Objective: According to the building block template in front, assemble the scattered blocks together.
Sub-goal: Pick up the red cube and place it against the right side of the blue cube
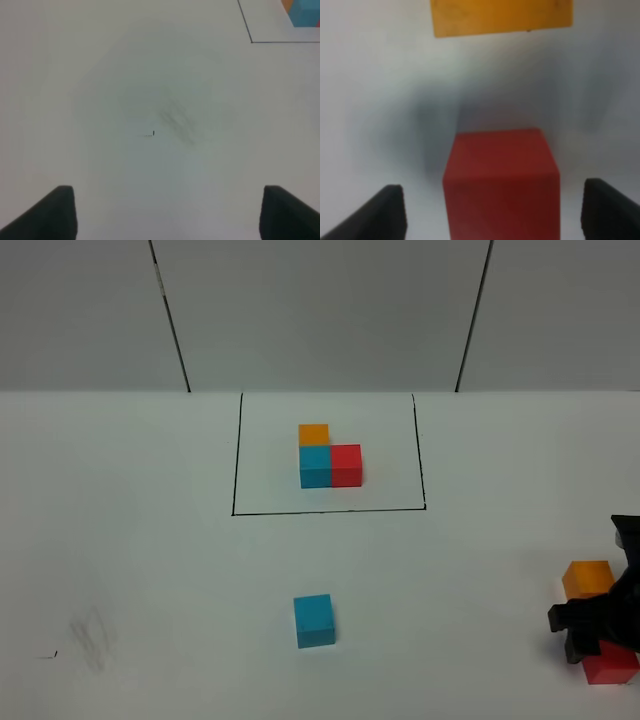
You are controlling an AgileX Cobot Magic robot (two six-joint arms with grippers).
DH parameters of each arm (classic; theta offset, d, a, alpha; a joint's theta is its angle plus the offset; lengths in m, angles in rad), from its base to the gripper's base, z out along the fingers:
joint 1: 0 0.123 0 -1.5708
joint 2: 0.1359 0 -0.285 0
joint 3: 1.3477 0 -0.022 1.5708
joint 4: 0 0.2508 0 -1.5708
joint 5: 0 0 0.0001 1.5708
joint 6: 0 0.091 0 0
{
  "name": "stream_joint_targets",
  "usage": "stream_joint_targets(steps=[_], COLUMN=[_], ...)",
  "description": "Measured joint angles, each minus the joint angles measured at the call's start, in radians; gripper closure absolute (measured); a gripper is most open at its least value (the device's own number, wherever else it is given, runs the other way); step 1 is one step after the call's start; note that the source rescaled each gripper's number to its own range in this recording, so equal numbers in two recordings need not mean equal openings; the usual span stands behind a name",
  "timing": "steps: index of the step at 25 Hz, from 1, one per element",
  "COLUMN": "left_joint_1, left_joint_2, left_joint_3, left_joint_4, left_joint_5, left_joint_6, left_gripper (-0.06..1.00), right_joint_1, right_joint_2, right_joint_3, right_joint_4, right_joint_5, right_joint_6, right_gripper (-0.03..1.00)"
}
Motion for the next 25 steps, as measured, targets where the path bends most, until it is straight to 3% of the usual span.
stream_joint_targets(steps=[3, 5, 7, 9, 14, 20, 25], left_joint_1=[0.0, 0.0, 0.0, 0.0, 0.0, 0.0, 0.0], left_joint_2=[0.0, 0.0, 0.0, 0.0, 0.0, 0.0, 0.0], left_joint_3=[0.0, 0.0, 0.0, 0.0, 0.0, 0.0, 0.0], left_joint_4=[0.0, 0.0, 0.0, 0.0, 0.0, 0.0, 0.0], left_joint_5=[0.0, 0.0, 0.0, 0.0, 0.0, 0.0, 0.0], left_joint_6=[0.0, 0.0, 0.0, 0.0, 0.0, 0.0, 0.0], left_gripper=[0.15, 0.15, 0.15, 0.15, 0.15, 0.15, 0.15], right_joint_1=[0.0, 0.0, 0.0, 0.0, 0.0, 0.01, 0.13], right_joint_2=[0.029, 0.041, 0.046, 0.047, 0.04, -0.135, -0.321], right_joint_3=[0.0, 0.0, 0.0, 0.0, 0.0, -0.045, -0.17], right_joint_4=[0.0, 0.0, 0.0, -0.001, -0.002, 0.005, 0.007], right_joint_5=[-0.007, -0.008, -0.009, -0.009, 0.03, 0.307, 0.455], right_joint_6=[-0.001, -0.001, -0.001, -0.002, -0.018, -0.154, -0.357], right_gripper=[0.44, 0.52, 0.71, 0.97, 0.96, 0.96, 0.96])
